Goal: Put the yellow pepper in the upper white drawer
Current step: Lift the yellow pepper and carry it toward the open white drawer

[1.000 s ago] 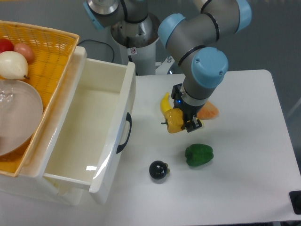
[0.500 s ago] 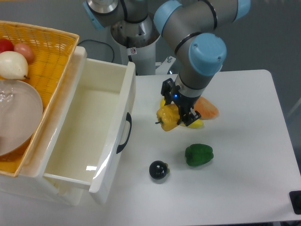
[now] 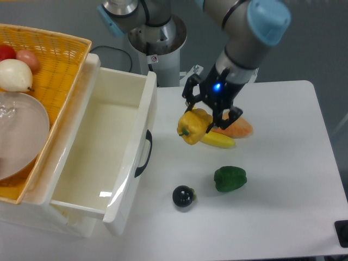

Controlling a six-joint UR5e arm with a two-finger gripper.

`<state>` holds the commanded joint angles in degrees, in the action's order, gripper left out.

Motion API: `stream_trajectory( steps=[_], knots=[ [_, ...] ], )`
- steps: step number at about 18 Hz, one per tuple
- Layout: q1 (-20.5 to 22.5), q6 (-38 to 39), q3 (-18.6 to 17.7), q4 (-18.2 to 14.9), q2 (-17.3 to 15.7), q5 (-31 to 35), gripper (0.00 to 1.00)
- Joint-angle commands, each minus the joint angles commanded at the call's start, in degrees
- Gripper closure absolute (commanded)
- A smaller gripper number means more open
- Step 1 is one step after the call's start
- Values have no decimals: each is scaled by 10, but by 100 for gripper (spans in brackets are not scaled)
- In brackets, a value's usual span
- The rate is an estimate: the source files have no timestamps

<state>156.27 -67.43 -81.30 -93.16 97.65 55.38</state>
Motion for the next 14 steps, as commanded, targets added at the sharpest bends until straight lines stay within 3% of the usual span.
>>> stream_trajectory(
  steps=[3,6,14],
  knots=[
    [-5,30,2,1,-11,-12,90],
    [-11,108,2,5,-14,-66,90],
    [-83,164,-26,33,-38,-66,90]
  ],
)
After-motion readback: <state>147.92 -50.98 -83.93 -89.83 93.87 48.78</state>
